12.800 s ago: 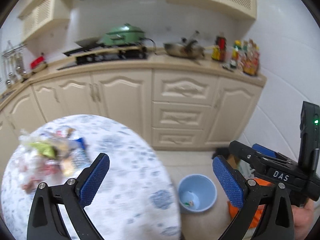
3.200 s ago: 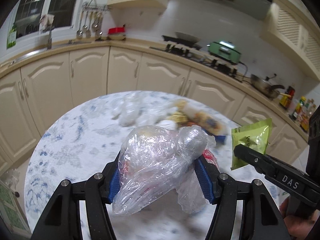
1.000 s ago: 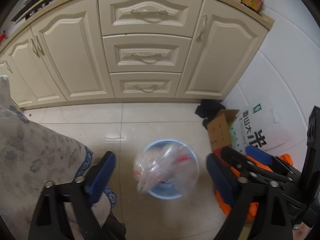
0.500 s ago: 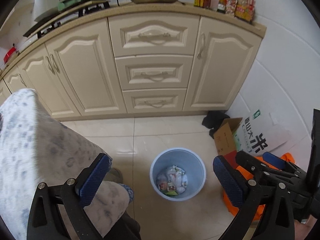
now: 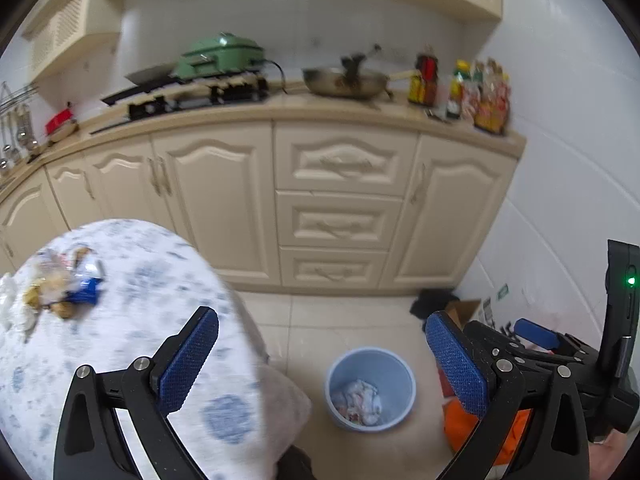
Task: Collect trash
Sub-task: 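Move both tools back over the table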
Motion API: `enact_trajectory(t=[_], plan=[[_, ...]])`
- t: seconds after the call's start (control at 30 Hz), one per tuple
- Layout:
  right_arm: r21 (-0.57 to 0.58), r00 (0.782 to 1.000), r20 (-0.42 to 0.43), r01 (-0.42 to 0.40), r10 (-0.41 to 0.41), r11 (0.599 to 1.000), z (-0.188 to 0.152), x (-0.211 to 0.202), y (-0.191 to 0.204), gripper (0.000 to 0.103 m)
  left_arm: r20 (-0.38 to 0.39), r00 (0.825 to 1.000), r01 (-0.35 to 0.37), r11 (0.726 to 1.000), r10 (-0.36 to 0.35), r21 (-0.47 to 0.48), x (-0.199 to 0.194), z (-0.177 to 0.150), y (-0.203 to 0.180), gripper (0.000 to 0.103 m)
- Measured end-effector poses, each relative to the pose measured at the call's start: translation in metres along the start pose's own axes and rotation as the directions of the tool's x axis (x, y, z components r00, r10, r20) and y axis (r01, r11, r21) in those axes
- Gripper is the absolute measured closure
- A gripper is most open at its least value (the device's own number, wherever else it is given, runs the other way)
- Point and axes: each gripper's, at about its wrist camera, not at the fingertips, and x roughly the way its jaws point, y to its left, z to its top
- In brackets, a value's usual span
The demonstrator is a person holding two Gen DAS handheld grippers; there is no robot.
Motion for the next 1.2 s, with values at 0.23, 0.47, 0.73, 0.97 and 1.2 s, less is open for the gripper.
enact_trajectory(t=[0.23,0.47,0.73,0.97,1.2], plan=[[-0.117,0.994,0.045,-0.091,0.097,0.989,0.004,-0.026,0.079,0.0,0.087,0.993,-0.073,0.995,0.079,-0.07,-0.082,-0.024,0.05,0.001],[-0.232,0.979,0.045,-0.184,0.2,0.955,-0.003,-0.036,0.16,0.0,0.125,0.973,-0.172,0.971,0.194,-0.168,-0.151,-0.057,0.103,0.001],[-0.366,0.949,0.002,-0.293,0.315,0.883,-0.019,-0.041,0.246,0.0,0.146,0.939,-0.274,0.933,0.312,-0.233,-0.217,-0.096,0.145,0.001],[-0.462,0.922,-0.063,-0.366,0.381,0.808,-0.034,-0.027,0.31,0.0,0.117,0.913,-0.348,0.897,0.39,-0.271,-0.234,-0.113,0.175,0.001],[-0.503,0.909,-0.122,-0.403,0.4,0.764,-0.035,0.005,0.353,0.0,0.06,0.909,-0.382,0.88,0.413,-0.282,-0.2,-0.094,0.209,0.001]])
